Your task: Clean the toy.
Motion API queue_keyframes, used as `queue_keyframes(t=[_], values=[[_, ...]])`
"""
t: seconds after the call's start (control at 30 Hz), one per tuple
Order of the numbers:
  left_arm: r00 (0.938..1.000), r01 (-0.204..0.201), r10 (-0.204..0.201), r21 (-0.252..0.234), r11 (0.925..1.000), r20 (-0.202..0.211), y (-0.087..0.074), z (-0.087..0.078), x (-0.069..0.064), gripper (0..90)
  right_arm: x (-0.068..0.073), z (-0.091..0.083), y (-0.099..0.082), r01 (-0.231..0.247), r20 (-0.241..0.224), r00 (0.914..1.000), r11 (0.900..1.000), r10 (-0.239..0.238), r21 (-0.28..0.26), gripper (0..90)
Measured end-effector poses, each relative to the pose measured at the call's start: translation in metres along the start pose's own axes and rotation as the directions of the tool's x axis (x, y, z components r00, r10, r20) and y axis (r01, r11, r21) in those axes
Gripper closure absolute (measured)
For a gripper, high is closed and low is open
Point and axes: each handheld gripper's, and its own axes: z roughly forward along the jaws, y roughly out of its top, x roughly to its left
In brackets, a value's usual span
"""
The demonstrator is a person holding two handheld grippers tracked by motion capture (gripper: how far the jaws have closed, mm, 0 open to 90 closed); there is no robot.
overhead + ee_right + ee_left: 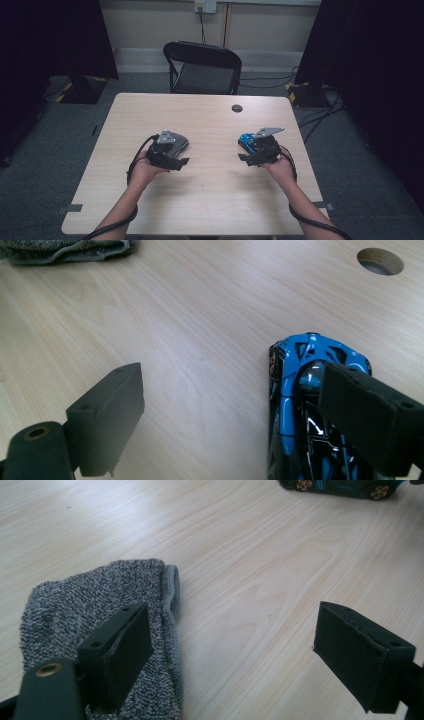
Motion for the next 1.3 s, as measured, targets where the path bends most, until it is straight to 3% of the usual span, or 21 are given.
queue_keyframes(t=[0.47,0.97,1.3], values=[[0.9978,-0.032,0.033,-0.005,0.9995,0.058,-0.007,0.004,-0.023,15.1,0.021,0.003,0.0,0.038,-0.057,0.9977,0.9993,-0.037,0.006,10.7],[0.9951,-0.039,0.039,-0.002,0.9992,0.091,-0.014,0.006,-0.037,15.1,0.039,0.005,0.0,0.068,-0.095,0.9932,0.9977,-0.067,0.001,10.5],[0.9907,-0.075,0.073,0.013,0.9971,0.115,-0.019,0.009,-0.048,15.1,0.049,0.007,-0.004,0.085,-0.119,0.9894,0.9964,-0.084,0.006,10.2]])
